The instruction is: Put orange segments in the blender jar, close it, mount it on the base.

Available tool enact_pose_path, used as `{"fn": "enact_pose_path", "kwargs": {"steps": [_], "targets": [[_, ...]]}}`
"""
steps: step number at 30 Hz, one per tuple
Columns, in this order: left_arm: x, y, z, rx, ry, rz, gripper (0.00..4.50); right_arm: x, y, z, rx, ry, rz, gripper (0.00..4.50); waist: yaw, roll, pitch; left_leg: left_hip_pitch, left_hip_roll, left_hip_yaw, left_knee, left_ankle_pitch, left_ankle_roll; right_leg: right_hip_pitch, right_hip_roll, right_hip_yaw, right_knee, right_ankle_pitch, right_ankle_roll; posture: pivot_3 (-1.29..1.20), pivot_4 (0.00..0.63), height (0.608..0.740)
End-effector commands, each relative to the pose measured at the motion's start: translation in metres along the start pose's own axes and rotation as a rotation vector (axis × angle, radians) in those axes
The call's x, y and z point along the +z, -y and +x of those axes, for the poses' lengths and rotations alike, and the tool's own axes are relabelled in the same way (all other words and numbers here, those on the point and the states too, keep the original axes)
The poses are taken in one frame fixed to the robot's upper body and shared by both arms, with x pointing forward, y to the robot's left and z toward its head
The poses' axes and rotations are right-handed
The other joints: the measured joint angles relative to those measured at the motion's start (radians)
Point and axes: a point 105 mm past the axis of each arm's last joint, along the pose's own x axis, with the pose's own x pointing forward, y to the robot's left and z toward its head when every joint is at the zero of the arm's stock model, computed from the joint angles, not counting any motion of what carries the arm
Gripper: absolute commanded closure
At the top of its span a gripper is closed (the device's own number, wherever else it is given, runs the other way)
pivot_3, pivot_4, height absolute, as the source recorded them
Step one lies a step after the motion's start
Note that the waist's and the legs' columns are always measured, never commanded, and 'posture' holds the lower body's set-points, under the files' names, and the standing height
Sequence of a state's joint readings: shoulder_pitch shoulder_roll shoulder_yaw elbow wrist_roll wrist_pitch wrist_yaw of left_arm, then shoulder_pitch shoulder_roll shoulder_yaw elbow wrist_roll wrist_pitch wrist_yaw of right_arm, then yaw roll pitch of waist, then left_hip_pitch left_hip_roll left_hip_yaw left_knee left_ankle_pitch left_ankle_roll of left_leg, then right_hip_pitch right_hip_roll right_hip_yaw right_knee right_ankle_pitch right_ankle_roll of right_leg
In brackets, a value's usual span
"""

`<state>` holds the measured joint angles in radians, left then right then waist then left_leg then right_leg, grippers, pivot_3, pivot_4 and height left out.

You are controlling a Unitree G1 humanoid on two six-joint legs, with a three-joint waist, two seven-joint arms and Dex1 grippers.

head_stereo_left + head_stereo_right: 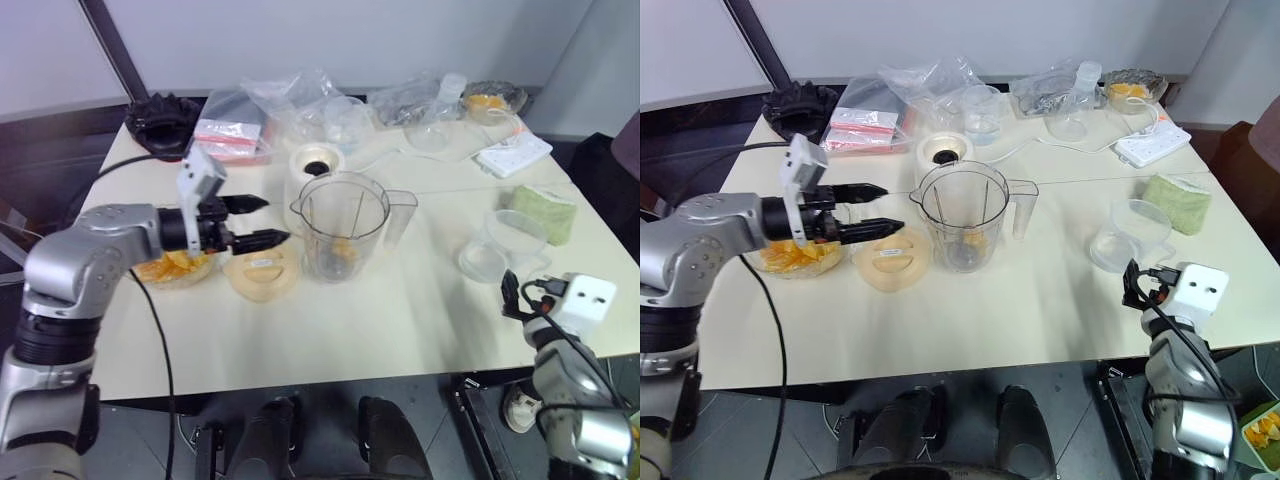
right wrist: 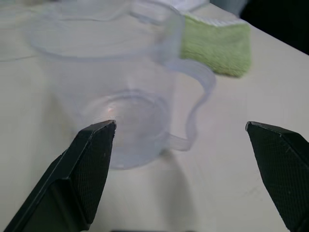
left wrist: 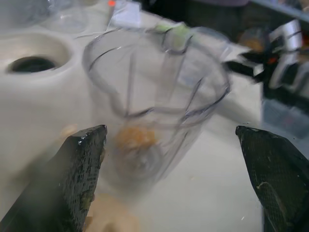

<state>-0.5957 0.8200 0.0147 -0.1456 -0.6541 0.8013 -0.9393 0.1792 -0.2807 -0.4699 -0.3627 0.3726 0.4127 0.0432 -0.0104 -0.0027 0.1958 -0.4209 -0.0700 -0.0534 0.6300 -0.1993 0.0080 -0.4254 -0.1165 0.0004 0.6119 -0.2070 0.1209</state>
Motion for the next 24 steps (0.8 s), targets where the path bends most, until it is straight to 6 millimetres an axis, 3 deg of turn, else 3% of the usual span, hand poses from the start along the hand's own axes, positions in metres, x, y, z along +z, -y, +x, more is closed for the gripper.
{"fn": "enact_pose_path", "kwargs": {"steps": [1, 3, 7, 14, 18, 24], "targets": [[-0.005, -0.014, -0.004, -0.007, -0.090, 0.121, 0.03, 0.023, -0.006, -0.027, 0.141, 0.055, 0.083, 0.03, 0.004, 0.000, 0.000, 0.000, 0.000, 0.000, 0.000, 0.000, 0.000, 0.000, 0.000, 0.000, 0.000, 0.000, 0.000, 0.00, 0.150, 0.740], [-0.013, -0.019, 0.005, -0.057, -0.143, 0.164, 0.03, 0.021, -0.019, -0.046, 0.301, 0.006, 0.165, 0.03, 0.012, -0.001, 0.000, -0.001, 0.000, -0.001, 0.000, 0.000, 0.000, 0.000, -0.001, -0.001, 0.000, -0.001, 0.000, 0.00, 0.150, 0.740], [-0.030, -0.032, 0.023, -0.141, -0.257, 0.248, 0.03, 0.016, -0.031, -0.075, 0.517, -0.112, 0.157, 0.03, 0.025, -0.001, -0.001, -0.003, 0.000, -0.001, 0.001, -0.002, -0.003, 0.000, -0.003, -0.002, -0.003, -0.003, 0.004, 0.00, 0.150, 0.740], [-0.051, -0.049, 0.056, -0.234, -0.379, 0.317, 0.03, 0.030, -0.031, -0.096, 0.629, -0.183, 0.129, 0.03, 0.049, -0.001, -0.001, -0.010, 0.000, -0.003, -0.002, -0.003, 0.003, -0.001, -0.003, -0.006, -0.013, -0.001, 0.001, 0.00, 0.150, 0.740], [-0.059, -0.046, 0.071, -0.301, -0.426, 0.366, 0.03, 0.044, -0.044, -0.105, 0.726, -0.192, 0.084, 0.03, 0.050, -0.003, 0.000, -0.014, -0.001, -0.002, 0.001, -0.006, 0.007, -0.002, -0.003, -0.006, -0.016, -0.001, 0.003, 0.00, 0.150, 0.740], [-0.081, -0.044, 0.086, -0.307, -0.526, 0.454, 0.03, 0.097, -0.088, -0.121, 0.962, -0.066, 0.010, 0.03, 0.049, -0.007, 0.000, -0.014, -0.001, -0.001, 0.006, -0.006, 0.008, -0.001, -0.004, -0.006, -0.015, 0.002, 0.007, 0.00, 0.150, 0.740]]}}
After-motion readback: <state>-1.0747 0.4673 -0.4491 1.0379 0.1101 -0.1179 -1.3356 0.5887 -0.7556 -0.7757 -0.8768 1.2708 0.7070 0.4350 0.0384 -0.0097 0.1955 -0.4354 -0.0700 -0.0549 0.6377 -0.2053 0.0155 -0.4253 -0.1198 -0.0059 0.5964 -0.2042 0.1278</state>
